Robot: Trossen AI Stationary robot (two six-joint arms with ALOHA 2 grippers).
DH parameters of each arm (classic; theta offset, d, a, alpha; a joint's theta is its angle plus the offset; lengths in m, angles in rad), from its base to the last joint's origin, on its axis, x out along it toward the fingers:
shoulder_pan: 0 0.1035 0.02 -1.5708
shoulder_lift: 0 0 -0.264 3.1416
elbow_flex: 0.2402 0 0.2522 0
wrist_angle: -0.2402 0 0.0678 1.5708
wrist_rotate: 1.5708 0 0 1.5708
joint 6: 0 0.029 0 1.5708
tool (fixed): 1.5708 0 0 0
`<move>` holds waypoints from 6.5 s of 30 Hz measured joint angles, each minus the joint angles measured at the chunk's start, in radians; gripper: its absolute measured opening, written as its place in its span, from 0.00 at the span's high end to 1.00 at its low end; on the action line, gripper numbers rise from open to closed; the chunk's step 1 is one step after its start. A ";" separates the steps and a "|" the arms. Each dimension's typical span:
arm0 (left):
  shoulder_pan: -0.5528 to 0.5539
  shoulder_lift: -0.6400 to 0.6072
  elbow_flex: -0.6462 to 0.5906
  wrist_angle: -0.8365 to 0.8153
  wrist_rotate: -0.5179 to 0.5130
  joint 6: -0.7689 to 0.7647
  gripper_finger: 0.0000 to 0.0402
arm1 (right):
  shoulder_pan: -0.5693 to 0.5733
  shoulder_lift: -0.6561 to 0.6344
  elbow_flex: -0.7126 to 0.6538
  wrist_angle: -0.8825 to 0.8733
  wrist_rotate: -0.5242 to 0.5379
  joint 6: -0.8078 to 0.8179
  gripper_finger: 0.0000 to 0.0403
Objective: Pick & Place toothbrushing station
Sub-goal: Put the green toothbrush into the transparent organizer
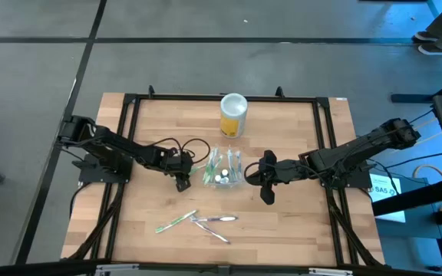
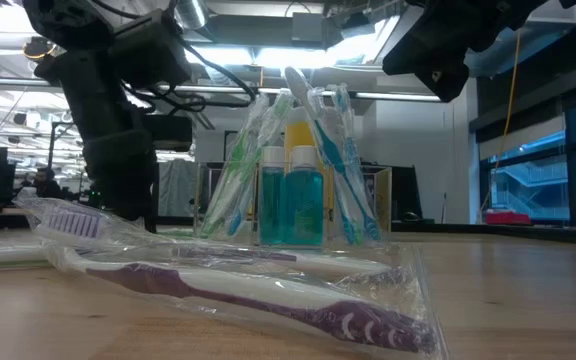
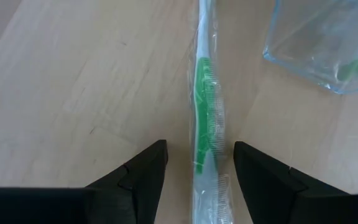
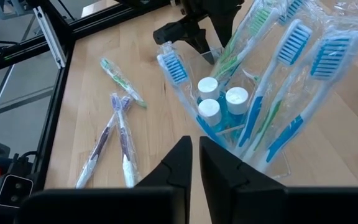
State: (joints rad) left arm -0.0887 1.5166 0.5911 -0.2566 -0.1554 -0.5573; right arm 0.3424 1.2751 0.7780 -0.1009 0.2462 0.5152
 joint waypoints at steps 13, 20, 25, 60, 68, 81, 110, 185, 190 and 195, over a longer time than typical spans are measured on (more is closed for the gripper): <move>0.001 0.004 -0.003 -0.024 -0.037 -0.026 0.95 | 0.000 0.000 0.000 0.000 0.000 -0.001 0.89; -0.011 -0.002 -0.003 -0.034 -0.048 -0.043 0.95 | 0.000 0.000 0.000 0.000 0.000 -0.006 0.93; -0.036 -0.050 0.017 -0.130 -0.072 -0.058 0.95 | 0.000 0.000 0.000 0.000 0.000 -0.006 0.95; -0.569 -0.317 0.507 -0.659 -0.808 -0.196 0.95 | 0.000 0.001 0.000 0.294 -0.134 -0.252 0.77; -0.613 -0.238 0.507 -0.244 -0.833 0.140 0.95 | 0.000 0.001 0.000 0.416 -0.134 -0.354 0.71; -0.535 -0.057 0.507 0.250 -0.577 0.479 0.95 | 0.002 0.001 0.000 0.461 -0.123 -0.396 0.51; -0.318 0.042 0.507 0.525 -0.260 0.545 0.95 | 0.068 0.001 0.000 0.563 -0.132 -0.602 0.39; -0.266 0.041 0.507 0.522 -0.204 0.518 0.73 | 0.044 0.002 0.000 0.579 -0.086 -0.679 0.94; -0.302 0.041 0.507 0.522 -0.353 0.521 0.63 | 0.046 0.002 0.000 0.578 -0.086 -0.677 0.94; -0.335 0.041 0.507 0.522 -0.457 0.580 0.54 | 0.046 0.002 0.000 0.578 -0.080 -0.675 0.94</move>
State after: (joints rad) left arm -0.4238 1.5578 1.0985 0.2657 -0.6124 0.0225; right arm 0.3882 1.2769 0.7784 0.4774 0.1659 -0.1595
